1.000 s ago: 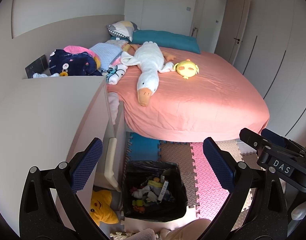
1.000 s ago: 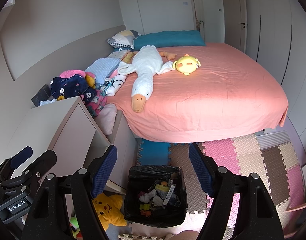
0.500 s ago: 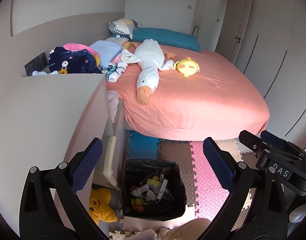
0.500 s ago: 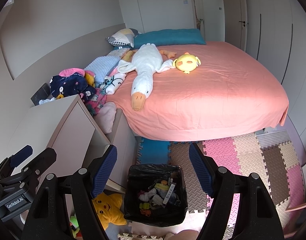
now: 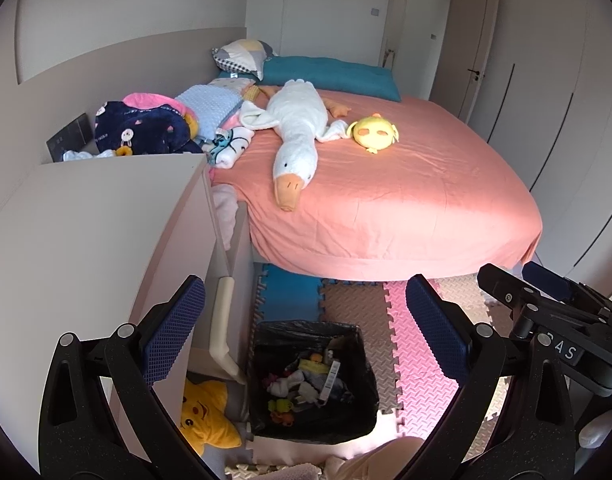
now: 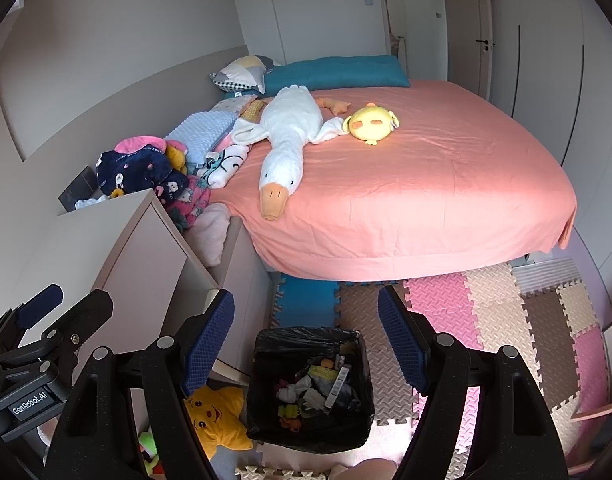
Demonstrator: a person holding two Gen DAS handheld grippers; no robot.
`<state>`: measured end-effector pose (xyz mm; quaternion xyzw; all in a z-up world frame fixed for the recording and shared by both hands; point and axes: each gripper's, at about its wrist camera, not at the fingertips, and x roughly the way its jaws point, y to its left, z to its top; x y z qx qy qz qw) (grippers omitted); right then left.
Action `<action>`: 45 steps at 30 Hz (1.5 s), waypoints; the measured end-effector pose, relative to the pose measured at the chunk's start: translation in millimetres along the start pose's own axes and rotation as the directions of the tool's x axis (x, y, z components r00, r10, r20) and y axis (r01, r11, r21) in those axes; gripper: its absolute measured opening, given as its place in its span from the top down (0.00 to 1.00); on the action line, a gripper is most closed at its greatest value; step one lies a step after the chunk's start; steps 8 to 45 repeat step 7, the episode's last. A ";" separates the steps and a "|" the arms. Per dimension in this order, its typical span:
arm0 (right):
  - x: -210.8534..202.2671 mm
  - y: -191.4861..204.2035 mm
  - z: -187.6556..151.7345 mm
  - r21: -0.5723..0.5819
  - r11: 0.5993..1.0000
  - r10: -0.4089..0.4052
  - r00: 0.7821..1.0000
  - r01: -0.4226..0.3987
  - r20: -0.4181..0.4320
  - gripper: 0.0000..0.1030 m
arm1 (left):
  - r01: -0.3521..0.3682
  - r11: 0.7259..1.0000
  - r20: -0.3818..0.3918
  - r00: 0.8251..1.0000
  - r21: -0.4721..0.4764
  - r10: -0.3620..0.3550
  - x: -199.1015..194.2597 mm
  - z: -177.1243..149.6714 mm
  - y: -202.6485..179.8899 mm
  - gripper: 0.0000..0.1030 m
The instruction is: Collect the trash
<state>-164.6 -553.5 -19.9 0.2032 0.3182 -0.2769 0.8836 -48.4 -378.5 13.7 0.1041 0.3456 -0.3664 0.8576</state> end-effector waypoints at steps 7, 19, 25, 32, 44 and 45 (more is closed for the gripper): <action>0.3 -0.5 -0.1 0.000 1.000 0.000 1.000 0.000 -0.002 0.27 | 0.009 1.000 -0.008 1.000 -0.003 -0.009 0.6 1.7 2.6 0.06; 0.3 -0.5 -0.1 0.000 1.000 0.000 1.000 0.000 -0.002 0.27 | 0.009 1.000 -0.008 1.000 -0.003 -0.009 0.6 1.7 2.6 0.06; 0.3 -0.5 -0.1 0.000 1.000 0.000 1.000 0.000 -0.002 0.27 | 0.009 1.000 -0.008 1.000 -0.003 -0.009 0.6 1.7 2.6 0.06; 0.3 -0.5 -0.1 0.000 1.000 0.000 1.000 0.000 -0.002 0.27 | 0.009 1.000 -0.008 1.000 -0.003 -0.009 0.6 1.7 2.6 0.06; 0.3 -0.5 -0.1 0.000 1.000 0.000 1.000 0.000 -0.002 0.27 | 0.009 1.000 -0.008 1.000 -0.003 -0.009 0.6 1.7 2.6 0.06; 0.3 -0.5 -0.1 0.000 1.000 0.000 1.000 0.000 -0.002 0.27 | 0.009 1.000 -0.008 1.000 -0.003 -0.009 0.6 1.7 2.6 0.06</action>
